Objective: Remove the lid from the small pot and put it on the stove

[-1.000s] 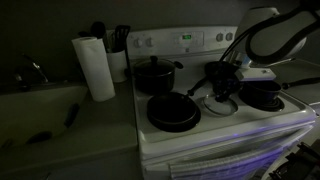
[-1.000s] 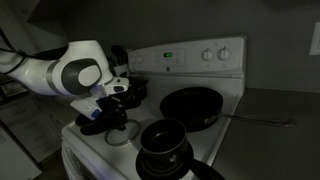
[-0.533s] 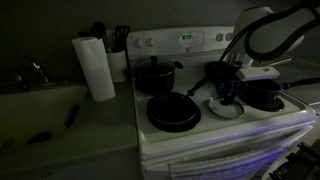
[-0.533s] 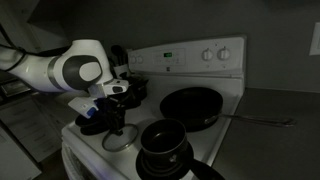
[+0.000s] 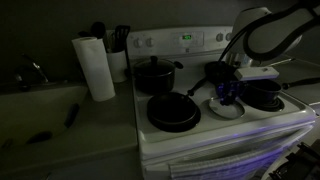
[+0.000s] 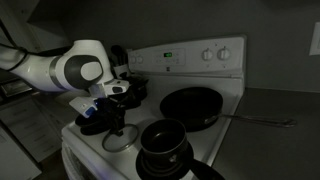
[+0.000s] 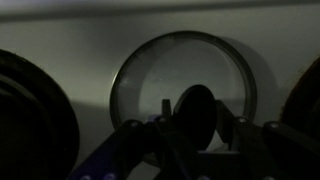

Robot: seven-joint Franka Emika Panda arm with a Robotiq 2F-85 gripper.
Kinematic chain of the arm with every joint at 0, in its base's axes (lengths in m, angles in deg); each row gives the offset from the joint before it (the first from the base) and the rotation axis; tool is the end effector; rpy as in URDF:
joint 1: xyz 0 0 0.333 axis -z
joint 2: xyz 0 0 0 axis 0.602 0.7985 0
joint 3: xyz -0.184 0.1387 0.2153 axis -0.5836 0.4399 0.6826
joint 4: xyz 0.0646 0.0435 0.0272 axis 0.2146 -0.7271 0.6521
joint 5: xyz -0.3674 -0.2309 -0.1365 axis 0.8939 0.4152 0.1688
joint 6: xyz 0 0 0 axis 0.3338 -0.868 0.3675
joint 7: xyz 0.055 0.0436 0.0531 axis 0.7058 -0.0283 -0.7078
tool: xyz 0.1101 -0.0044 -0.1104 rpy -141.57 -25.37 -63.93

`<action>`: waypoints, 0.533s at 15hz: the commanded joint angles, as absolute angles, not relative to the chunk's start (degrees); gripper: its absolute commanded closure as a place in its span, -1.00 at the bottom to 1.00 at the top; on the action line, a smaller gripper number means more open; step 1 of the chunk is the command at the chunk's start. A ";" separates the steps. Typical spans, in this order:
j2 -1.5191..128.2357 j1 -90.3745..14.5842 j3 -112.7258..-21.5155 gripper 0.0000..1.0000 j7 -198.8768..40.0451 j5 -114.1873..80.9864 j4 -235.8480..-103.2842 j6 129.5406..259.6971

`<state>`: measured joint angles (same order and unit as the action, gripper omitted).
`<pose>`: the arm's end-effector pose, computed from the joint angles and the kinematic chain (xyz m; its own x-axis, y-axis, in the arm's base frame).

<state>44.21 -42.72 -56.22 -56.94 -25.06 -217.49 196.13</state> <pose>0.5002 0.1159 0.2184 0.9474 -0.3155 -0.0532 -0.3176 -0.9474 -0.0391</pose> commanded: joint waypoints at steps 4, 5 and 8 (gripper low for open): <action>46.32 -42.47 -56.73 -1.00 -58.12 -26.47 -216.67 196.29; 45.79 -42.48 -56.73 -1.00 -57.95 -26.01 -216.43 195.61; 44.28 -42.63 -56.53 -1.00 -57.57 -24.32 -215.88 195.41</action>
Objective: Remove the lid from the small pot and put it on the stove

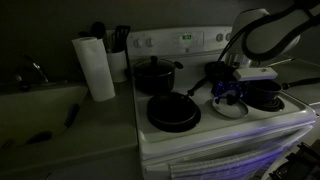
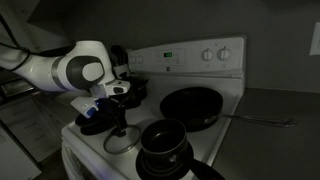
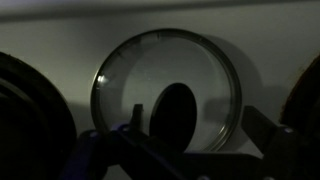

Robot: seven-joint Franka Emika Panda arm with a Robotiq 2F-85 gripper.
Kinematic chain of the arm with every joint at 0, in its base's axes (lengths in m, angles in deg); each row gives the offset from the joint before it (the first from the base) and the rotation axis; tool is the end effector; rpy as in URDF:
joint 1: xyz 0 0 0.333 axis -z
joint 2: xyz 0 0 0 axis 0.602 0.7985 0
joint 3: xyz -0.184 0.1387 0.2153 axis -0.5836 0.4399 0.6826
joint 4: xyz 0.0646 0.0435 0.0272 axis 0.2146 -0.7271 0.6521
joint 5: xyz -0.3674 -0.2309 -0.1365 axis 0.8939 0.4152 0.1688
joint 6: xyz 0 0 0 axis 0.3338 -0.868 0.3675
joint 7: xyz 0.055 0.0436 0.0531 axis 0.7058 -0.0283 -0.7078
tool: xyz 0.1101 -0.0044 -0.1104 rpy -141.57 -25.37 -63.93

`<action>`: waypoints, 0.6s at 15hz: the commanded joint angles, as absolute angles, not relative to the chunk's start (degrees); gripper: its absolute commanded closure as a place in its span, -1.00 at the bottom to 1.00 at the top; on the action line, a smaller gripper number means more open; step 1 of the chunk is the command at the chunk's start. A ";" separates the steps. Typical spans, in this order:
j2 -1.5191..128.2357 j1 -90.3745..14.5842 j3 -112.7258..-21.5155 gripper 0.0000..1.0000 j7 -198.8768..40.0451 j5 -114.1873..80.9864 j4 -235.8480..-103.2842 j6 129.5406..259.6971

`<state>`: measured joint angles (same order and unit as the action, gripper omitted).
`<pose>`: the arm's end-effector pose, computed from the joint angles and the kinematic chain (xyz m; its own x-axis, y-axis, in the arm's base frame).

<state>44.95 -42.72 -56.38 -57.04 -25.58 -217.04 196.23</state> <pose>0.5025 0.1156 0.2155 0.9447 -0.3225 -0.0598 -0.3253 -0.9446 -0.0441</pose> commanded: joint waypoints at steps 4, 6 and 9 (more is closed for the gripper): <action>42.87 -42.46 -56.51 -1.00 -57.57 -21.87 -214.32 194.25; 42.34 -42.24 -56.61 -1.00 -57.36 -20.83 -213.56 193.32; 41.78 -42.01 -56.68 -1.00 -57.51 -20.08 -212.91 192.29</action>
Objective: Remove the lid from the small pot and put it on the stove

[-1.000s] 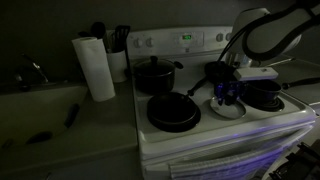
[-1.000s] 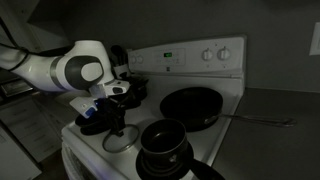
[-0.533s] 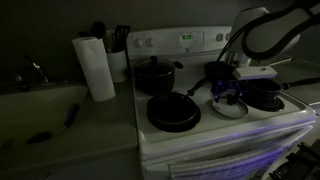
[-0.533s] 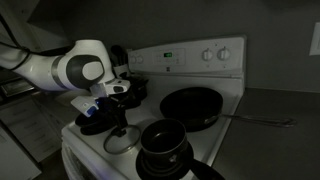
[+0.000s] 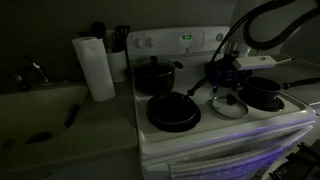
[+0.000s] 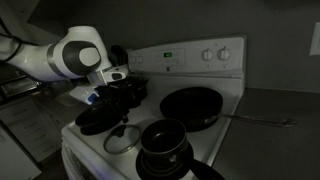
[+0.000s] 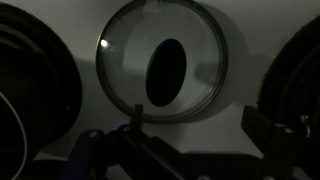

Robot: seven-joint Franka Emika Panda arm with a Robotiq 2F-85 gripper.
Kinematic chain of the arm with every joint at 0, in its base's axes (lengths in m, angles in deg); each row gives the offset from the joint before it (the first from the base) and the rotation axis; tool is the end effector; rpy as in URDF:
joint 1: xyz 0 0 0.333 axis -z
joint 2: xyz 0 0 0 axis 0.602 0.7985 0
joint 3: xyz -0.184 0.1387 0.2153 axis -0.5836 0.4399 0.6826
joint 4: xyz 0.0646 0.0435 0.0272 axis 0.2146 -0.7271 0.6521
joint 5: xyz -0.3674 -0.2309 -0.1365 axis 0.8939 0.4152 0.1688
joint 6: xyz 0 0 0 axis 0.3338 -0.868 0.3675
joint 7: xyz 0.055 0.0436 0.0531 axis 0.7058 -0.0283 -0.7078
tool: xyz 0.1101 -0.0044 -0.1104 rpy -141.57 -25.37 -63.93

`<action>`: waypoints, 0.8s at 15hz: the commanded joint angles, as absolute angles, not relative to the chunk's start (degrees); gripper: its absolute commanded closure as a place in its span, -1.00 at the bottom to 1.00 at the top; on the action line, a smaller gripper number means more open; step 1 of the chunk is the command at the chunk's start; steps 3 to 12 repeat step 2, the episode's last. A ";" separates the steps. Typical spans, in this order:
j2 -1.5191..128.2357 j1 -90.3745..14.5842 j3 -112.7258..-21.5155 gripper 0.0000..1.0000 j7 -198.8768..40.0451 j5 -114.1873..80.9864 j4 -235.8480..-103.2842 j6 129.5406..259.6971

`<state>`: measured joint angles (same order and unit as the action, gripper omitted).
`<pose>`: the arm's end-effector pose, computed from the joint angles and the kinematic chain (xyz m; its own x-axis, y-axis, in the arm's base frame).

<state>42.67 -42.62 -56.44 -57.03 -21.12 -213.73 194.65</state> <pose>0.5264 0.1156 0.2604 0.9619 -0.2718 0.0293 -0.2711 -0.9622 -0.0280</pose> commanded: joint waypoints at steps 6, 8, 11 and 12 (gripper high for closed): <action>41.60 -41.90 -56.76 -1.00 -57.74 -19.89 -212.94 192.71; 41.60 -41.90 -56.76 -1.00 -57.74 -19.89 -212.94 192.71; 41.60 -41.90 -56.76 -1.00 -57.74 -19.89 -212.94 192.71; 41.60 -41.90 -56.76 -1.00 -57.74 -19.89 -212.94 192.71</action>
